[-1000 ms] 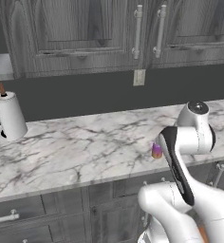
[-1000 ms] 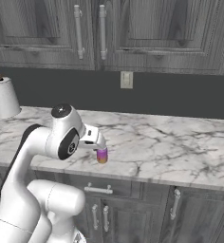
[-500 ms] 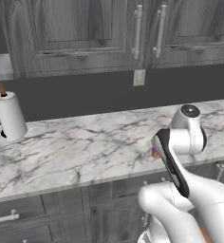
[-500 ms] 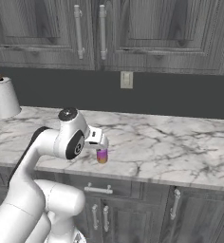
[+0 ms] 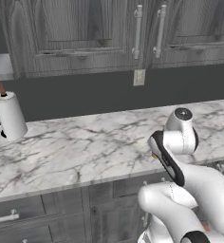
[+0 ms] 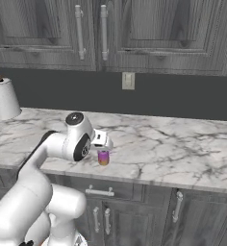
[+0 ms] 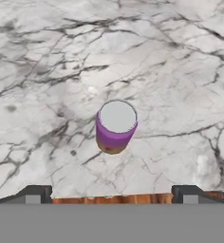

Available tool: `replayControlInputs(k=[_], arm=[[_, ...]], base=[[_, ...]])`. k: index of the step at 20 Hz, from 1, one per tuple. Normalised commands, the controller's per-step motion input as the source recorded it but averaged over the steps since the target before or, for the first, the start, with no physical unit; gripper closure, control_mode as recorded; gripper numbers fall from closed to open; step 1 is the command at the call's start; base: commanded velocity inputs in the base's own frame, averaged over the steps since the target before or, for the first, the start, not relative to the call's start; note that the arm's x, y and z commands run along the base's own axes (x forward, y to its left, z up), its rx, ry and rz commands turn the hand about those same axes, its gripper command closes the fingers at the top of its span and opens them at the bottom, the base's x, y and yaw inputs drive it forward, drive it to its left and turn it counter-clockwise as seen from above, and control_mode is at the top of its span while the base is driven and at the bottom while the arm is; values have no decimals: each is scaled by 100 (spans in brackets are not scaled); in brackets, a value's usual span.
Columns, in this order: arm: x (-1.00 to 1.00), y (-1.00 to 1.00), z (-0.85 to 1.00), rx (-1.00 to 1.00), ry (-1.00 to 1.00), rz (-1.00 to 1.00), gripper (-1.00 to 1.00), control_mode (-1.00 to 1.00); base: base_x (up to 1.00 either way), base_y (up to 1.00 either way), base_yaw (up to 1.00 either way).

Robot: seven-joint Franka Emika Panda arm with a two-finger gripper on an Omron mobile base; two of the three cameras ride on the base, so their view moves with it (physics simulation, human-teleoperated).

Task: Four empty soda cans are scattered around the kitchen. Gather all the cans and cluster them next to the stove for recycling.

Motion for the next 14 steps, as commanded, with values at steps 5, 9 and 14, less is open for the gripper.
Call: replayControlInputs(k=[5, 9, 14], arm=[[25, -14, -29, 0, 0, 0, -100, -100], [28, -11, -24, 0, 0, 0, -100, -100], [40, -1, -16, 0, 0, 0, -100, -100]], base=[[0, 0, 0], [0, 0, 0], [0, 0, 0]])
